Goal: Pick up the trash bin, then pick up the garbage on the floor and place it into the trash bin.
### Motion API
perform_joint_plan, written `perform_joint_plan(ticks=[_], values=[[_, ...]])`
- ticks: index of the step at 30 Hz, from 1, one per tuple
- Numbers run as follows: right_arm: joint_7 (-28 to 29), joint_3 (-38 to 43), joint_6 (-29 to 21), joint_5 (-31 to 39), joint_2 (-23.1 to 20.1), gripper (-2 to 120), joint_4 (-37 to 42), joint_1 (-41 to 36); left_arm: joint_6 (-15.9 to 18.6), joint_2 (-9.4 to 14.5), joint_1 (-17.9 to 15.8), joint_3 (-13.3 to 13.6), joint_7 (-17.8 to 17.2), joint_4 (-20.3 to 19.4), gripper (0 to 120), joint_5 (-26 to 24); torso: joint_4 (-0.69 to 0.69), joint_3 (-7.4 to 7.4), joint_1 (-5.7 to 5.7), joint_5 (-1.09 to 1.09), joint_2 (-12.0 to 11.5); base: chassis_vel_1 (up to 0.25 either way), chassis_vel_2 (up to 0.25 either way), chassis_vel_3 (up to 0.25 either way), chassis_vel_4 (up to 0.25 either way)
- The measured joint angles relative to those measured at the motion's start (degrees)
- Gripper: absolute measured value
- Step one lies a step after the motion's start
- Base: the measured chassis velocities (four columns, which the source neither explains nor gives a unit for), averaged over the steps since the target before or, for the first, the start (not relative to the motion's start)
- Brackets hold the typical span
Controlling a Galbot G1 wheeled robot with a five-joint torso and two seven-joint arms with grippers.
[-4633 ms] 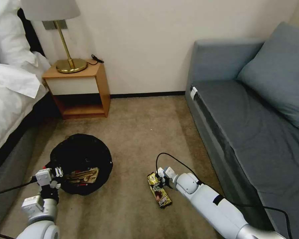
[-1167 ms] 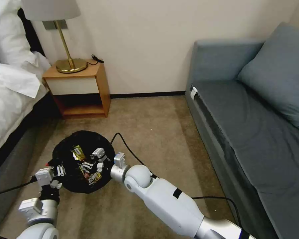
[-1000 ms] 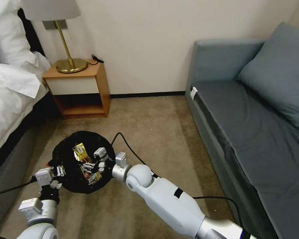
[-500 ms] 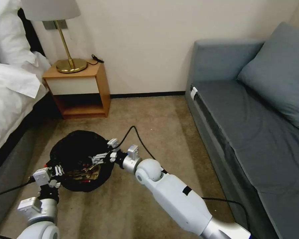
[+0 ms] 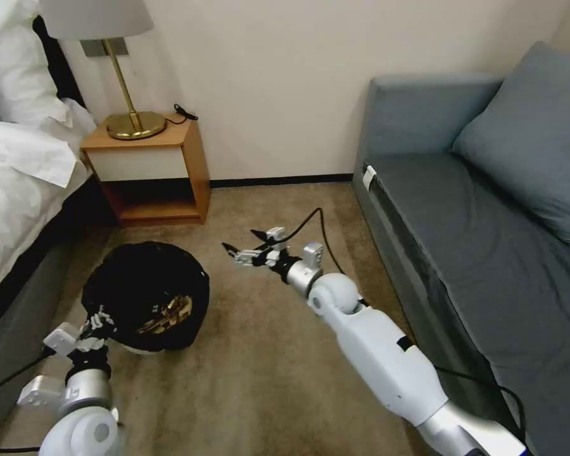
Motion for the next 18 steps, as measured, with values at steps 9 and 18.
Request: perform_joint_plan(ticks=[9, 18], values=[[-0.45, -0.21, -0.03, -1.08, 1.60, 100, -0.23, -0.48, -2.21, 0.22, -4.71, -0.31, 0.94, 7.97, 7, -11.11, 0.01, 0.00, 0.00, -0.02, 0.00, 0.000, 0.000, 0.000, 0.000], [-0.55, -0.47, 0.16, -1.58, 1.92, 100, -0.34, -1.17, -1.58, 0.43, -3.84, -0.26, 1.99, 8.41, 22, -10.98, 0.01, 0.00, 0.00, -0.01, 0.00, 0.000, 0.000, 0.000, 0.000]])
